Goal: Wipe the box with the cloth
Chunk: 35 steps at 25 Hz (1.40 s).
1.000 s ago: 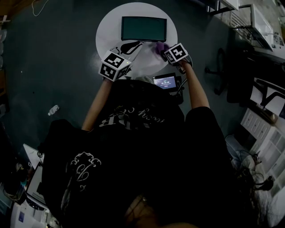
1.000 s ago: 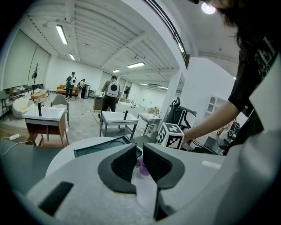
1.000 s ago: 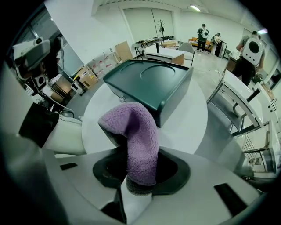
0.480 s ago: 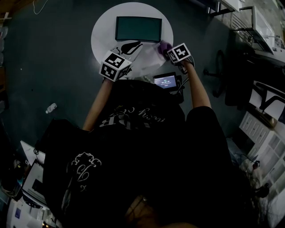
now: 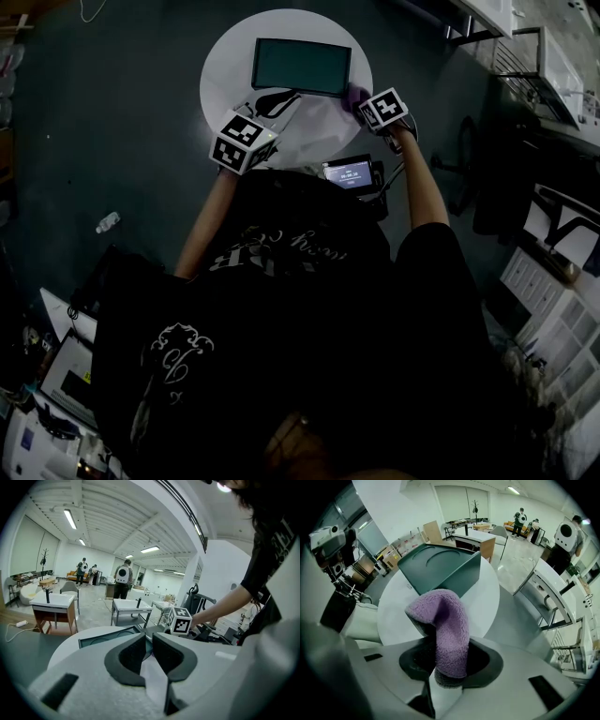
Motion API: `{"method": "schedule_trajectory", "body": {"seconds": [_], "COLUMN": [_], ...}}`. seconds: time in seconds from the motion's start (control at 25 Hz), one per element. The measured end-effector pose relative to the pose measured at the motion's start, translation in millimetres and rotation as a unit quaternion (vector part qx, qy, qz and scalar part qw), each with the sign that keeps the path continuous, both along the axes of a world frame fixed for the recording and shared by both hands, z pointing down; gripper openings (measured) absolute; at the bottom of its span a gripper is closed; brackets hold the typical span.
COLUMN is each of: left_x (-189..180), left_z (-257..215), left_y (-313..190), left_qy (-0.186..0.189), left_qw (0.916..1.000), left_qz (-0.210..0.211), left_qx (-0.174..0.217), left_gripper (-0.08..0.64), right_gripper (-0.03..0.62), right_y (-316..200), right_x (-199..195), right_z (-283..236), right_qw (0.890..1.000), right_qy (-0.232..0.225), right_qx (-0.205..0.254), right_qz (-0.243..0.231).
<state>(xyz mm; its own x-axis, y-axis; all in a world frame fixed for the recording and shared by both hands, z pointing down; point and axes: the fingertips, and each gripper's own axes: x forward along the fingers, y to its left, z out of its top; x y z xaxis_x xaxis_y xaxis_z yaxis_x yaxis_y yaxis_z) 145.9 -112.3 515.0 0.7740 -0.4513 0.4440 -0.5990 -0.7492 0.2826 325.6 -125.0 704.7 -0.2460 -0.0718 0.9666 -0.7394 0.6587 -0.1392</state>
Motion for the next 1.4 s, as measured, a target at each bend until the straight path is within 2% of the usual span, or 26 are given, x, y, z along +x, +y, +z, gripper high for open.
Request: {"method": "schedule_trajectory", "body": {"seconds": [0.44, 0.68, 0.92, 1.08, 1.4], "left_x": [-17.7, -38.5, -50.3, -64.0, -94.5], "left_z": [2.0, 9.5, 14.8, 17.8, 23.6], "left_y": [-19.8, -29.8, -37.6, -41.3, -47.9], "left_qy": [-0.005, -0.006, -0.007, -0.008, -0.006], "left_qw": [1.0, 0.9999, 0.9998, 0.9996, 0.9989], "left_qz": [0.006, 0.001, -0.002, -0.008, -0.02], "left_qx": [0.0, -0.009, -0.02, -0.027, -0.042], "left_gripper": [0.038, 0.038, 0.038, 0.038, 0.038], "right_gripper": [0.115, 0.115, 0.115, 0.115, 0.115], "right_y": [-58.7, -98.4, -128.4, -146.7, -184.6], "right_x": [3.0, -0.4, 7.6, -0.2, -26.8], "right_z": [-10.2, -15.2, -20.2, -21.7, -21.2], "right_qw": [1.0, 0.999, 0.998, 0.997, 0.997], "right_qy": [0.007, 0.03, 0.062, 0.065, 0.064], "right_qx": [0.021, 0.035, 0.029, 0.034, 0.036], "right_qz": [0.012, 0.002, -0.002, -0.022, -0.034]}}
